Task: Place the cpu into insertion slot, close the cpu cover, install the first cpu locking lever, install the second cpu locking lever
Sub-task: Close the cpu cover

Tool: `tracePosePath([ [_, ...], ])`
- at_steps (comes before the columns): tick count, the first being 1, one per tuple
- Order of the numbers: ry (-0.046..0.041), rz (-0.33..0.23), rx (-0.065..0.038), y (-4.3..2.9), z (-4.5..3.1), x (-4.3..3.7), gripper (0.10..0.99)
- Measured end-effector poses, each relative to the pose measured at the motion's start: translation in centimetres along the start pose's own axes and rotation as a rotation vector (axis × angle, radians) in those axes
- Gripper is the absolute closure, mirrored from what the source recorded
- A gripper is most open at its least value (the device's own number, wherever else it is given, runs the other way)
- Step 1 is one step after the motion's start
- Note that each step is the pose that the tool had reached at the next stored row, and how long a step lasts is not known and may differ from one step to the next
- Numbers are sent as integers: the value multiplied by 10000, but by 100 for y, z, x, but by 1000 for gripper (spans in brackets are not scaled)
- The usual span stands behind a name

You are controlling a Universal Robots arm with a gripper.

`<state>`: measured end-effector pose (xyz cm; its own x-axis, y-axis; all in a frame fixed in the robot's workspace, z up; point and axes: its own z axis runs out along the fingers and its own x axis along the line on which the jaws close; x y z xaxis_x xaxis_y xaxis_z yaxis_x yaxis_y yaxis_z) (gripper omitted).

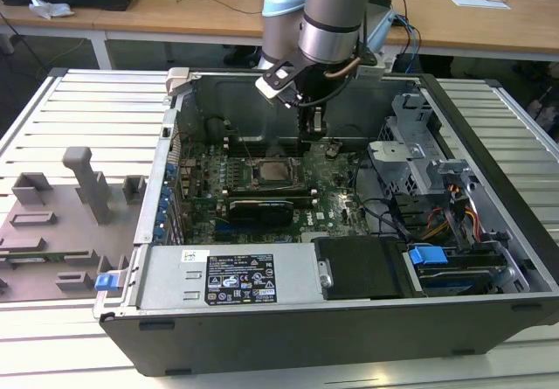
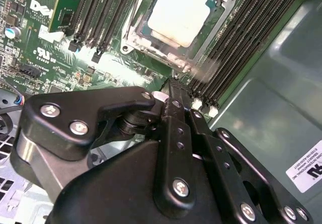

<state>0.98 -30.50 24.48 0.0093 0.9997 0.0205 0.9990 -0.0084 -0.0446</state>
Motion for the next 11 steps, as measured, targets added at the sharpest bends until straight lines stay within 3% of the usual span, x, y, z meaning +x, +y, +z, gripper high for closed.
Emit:
tracePosePath([
  [11, 1, 0, 0, -40, 2, 0, 980],
])
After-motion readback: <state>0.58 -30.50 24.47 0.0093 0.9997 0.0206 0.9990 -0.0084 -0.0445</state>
